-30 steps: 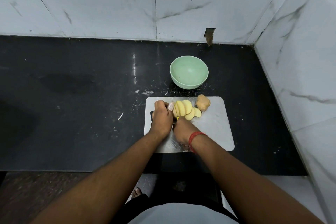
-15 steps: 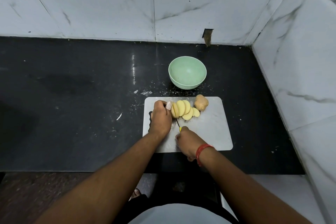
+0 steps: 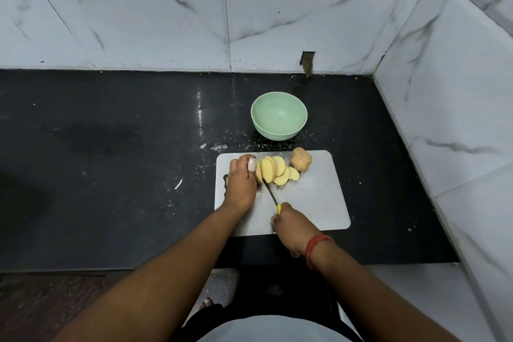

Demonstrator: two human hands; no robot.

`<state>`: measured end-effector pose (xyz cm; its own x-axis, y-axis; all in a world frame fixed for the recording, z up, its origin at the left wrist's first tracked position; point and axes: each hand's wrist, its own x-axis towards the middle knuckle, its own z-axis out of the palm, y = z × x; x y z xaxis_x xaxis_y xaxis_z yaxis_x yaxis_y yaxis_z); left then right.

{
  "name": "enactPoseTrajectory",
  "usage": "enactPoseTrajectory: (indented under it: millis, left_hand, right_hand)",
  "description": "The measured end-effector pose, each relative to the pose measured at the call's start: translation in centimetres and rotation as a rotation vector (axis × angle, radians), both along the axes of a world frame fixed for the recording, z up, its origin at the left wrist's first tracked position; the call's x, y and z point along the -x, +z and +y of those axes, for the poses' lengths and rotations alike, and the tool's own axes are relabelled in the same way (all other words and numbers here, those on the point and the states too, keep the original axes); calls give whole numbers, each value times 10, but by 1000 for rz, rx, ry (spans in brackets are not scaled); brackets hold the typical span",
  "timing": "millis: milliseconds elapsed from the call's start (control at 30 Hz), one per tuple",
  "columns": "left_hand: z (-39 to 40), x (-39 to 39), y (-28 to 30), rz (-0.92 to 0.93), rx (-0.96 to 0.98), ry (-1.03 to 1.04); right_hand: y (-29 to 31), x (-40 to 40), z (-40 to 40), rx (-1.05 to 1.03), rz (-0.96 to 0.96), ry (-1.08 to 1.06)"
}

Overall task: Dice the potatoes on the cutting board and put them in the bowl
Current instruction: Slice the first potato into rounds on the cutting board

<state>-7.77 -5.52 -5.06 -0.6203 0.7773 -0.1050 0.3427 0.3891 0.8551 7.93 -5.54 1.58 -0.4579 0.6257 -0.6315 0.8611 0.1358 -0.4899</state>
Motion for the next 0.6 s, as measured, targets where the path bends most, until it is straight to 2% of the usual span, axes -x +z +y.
enactPoseTrajectory:
  millis: [267, 600]
  left_hand:
    - [-8, -4, 4, -19, 9, 15]
    - [-27, -7, 6, 29, 19, 28]
  right_hand:
    - [-1, 9, 1, -46, 25, -49]
    - [-1, 23, 3, 4, 89, -69]
